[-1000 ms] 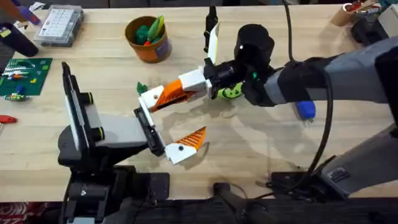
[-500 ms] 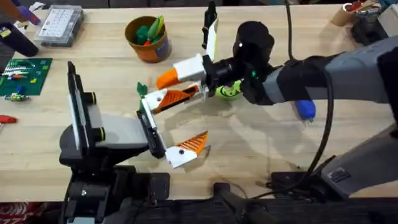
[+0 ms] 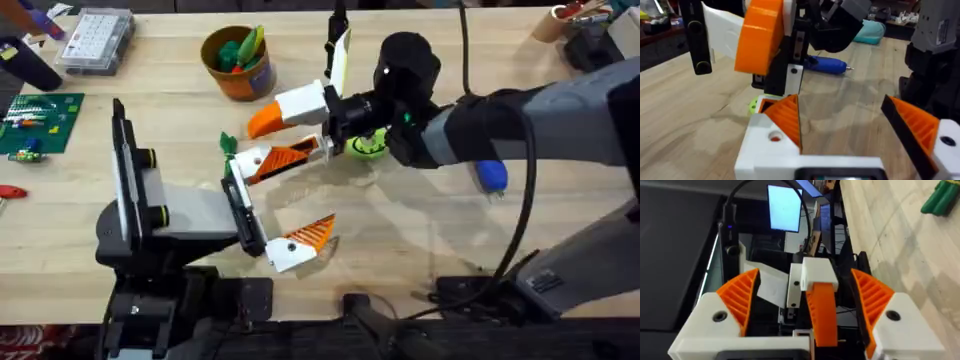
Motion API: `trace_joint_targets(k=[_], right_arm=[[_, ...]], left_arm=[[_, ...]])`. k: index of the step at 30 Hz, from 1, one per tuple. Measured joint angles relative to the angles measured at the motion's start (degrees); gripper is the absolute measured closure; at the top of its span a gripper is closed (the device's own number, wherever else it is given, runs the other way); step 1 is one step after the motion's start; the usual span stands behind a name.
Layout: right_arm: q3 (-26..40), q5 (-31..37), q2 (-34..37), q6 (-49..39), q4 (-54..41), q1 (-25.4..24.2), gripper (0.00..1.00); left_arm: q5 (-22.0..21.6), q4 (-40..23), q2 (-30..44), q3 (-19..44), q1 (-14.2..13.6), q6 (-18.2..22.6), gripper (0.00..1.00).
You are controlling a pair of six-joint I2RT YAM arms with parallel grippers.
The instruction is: Pick up the gripper from the table and insert it into the empty holder that is missing its gripper. Then pick up a screw, insert it into the mounting hole, and use the screwdriver to tighten it. Finally, clean up the table by picking up the vegetable and placing it into the bucket.
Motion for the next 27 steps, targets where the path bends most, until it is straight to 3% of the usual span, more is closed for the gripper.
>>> trace_joint_targets(k=[11, 18, 23, 27], right_arm=[[0.00, 0.38, -0.01, -0.31, -0.47, -1.21, 0.006], [0.00, 3.99, 0.00, -10.50, -3.07, -2.01, 0.006], [0.03, 7.51, 0.00, -16.34, -3.58, -5.36, 0.005], [1.40, 9.82, 0.00, -21.54, -9.73, -7.78, 0.005]], left_arm=[[0.14, -0.04, 0.00, 0.00, 0.00, 0.00, 0.011], [0.14, -0.04, 0.00, 0.00, 0.00, 0.00, 0.011], [0.15, -0.04, 0.00, 0.00, 0.00, 0.00, 0.011], [0.16, -0.02, 0.00, 0.00, 0.00, 0.00, 0.011]])
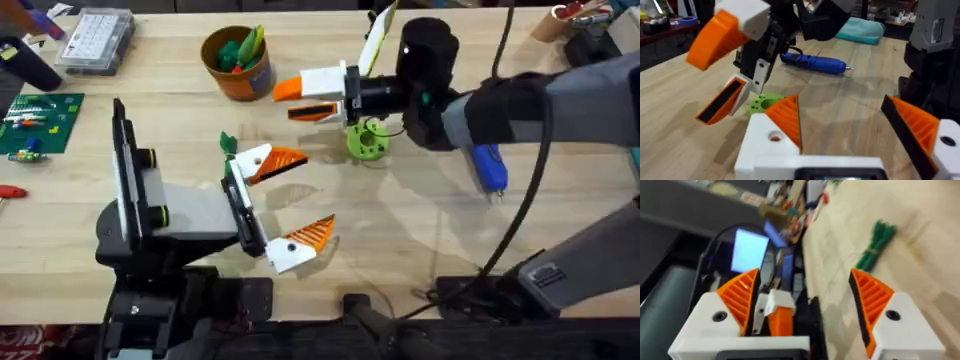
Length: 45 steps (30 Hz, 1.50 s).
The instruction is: Pick up the gripper from the table and insert it into the empty holder that is missing its gripper. Then pick up a screw, insert it into the mounting hole, and use the screwdriver to tighten it. Finally, clean up the table by picking up the vegetable and placing it into the bucket.
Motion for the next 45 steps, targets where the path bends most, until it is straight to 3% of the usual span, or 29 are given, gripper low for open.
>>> trace_joint_targets(k=[6, 13, 23, 35, 45], right_arm=[[6.95, 2.98, -0.01, -10.44, -18.18, -0.63, 0.005], [18.59, 7.43, -1.00, -26.89, -49.26, -1.84, 0.005], [32.48, 21.11, -10.60, -49.06, -88.66, -4.49, 0.004], [36.33, 40.08, -19.18, -59.56, -112.78, -4.46, 0.004], [36.72, 48.82, -22.14, -61.83, -126.15, -4.46, 0.004]], left_arm=[[0.01, 0.02, 0.00, 0.00, 0.00, 0.00, 0.011], [0.12, 0.09, 0.00, 0.00, 0.00, 0.00, 0.011], [0.13, 0.09, 0.00, 0.00, 0.00, 0.00, 0.011], [0.14, 0.09, 0.00, -0.01, 0.00, 0.00, 0.011], [0.13, 0.09, 0.00, -0.01, 0.00, 0.00, 0.011]])
